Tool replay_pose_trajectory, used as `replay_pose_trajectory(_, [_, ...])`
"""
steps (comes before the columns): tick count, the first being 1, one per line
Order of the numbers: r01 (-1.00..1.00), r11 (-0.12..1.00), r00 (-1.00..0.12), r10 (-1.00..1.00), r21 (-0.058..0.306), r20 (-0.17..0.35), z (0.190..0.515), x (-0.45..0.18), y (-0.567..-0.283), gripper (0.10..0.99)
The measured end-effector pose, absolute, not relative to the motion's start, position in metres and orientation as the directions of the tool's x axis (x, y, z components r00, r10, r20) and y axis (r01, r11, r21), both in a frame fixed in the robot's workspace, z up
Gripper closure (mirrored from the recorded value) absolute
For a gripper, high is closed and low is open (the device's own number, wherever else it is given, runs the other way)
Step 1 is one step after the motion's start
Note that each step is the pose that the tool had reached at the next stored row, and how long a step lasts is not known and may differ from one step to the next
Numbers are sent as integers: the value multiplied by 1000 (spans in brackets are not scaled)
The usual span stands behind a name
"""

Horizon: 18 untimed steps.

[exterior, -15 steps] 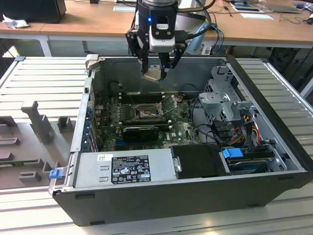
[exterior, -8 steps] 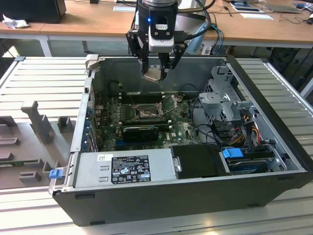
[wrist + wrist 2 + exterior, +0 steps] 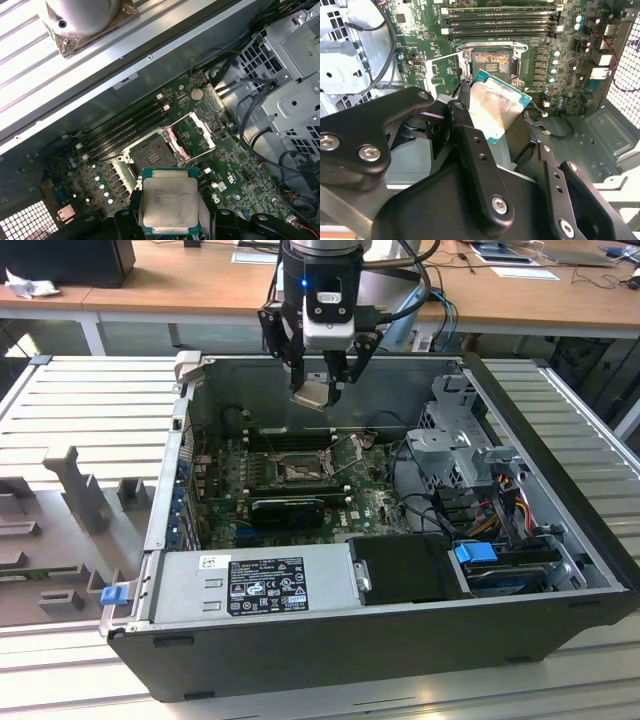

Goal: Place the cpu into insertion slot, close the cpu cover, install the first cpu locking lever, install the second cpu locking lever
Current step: 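Place the cpu into insertion slot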

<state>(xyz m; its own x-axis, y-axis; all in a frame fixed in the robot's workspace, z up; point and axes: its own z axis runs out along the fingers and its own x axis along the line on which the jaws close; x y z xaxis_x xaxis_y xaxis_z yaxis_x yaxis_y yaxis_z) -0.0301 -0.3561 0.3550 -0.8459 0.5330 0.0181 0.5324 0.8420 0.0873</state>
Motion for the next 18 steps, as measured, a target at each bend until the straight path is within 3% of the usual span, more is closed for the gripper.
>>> replay_pose_trajectory(18, [626, 775, -779, 627, 87, 18, 355, -30, -356, 557])
